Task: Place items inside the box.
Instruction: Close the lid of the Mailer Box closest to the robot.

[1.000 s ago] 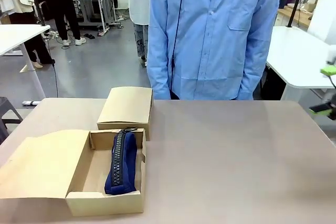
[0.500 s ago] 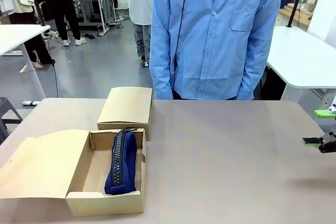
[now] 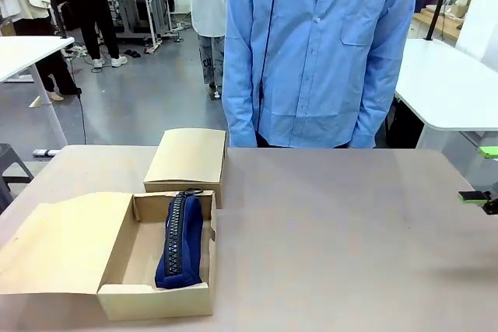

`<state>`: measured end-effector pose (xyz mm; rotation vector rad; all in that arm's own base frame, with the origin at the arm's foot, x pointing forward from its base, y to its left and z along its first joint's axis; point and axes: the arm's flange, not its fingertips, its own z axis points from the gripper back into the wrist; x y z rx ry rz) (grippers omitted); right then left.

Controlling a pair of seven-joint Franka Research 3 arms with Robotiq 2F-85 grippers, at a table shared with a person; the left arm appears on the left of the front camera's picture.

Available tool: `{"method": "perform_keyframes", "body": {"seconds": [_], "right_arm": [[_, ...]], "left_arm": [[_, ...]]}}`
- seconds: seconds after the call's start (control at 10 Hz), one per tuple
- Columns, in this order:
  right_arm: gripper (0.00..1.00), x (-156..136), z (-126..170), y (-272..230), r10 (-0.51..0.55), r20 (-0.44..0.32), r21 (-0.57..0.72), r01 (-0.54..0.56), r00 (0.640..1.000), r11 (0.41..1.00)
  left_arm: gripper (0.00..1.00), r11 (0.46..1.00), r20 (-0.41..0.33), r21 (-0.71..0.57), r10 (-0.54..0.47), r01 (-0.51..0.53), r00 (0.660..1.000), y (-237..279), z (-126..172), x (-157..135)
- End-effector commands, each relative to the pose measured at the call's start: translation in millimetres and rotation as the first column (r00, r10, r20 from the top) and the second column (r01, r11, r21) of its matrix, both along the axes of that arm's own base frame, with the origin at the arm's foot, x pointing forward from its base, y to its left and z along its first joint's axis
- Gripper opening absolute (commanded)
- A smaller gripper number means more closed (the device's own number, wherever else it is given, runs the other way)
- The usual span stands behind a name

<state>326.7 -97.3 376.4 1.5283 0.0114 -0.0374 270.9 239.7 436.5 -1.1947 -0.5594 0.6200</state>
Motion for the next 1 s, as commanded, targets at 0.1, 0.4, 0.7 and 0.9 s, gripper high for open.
{"method": "perform_keyframes", "body": {"seconds": [0.1, 0.4, 0.7, 0.9], "right_arm": [[1.00, -2, 3, -2, 0.013, -0.018, -0.008, -0.013, 1.000, 1.000], [1.00, -2, 3, -2, 0.013, -0.018, -0.008, -0.013, 1.000, 1.000], [1.00, -2, 3, -2, 0.013, -0.018, -0.008, -0.013, 1.000, 1.000], [1.00, -2, 3, -2, 0.013, -0.018, -0.008, -0.013, 1.000, 1.000]], "left_arm": [[1.00, 1.000, 0.030, -0.002, -0.001, 0.001, 1.000, -1, 0, -1], [1.00, 1.000, 0.000, 0.000, 0.000, 0.000, 1.000, 0, 0, 0], [1.00, 0.881, 0.409, 0.285, -0.468, 0.377, 0.783, -86, 38, 5], [1.00, 0.697, 0.466, 0.550, -0.713, 0.460, 0.524, -128, 21, -3]]}}
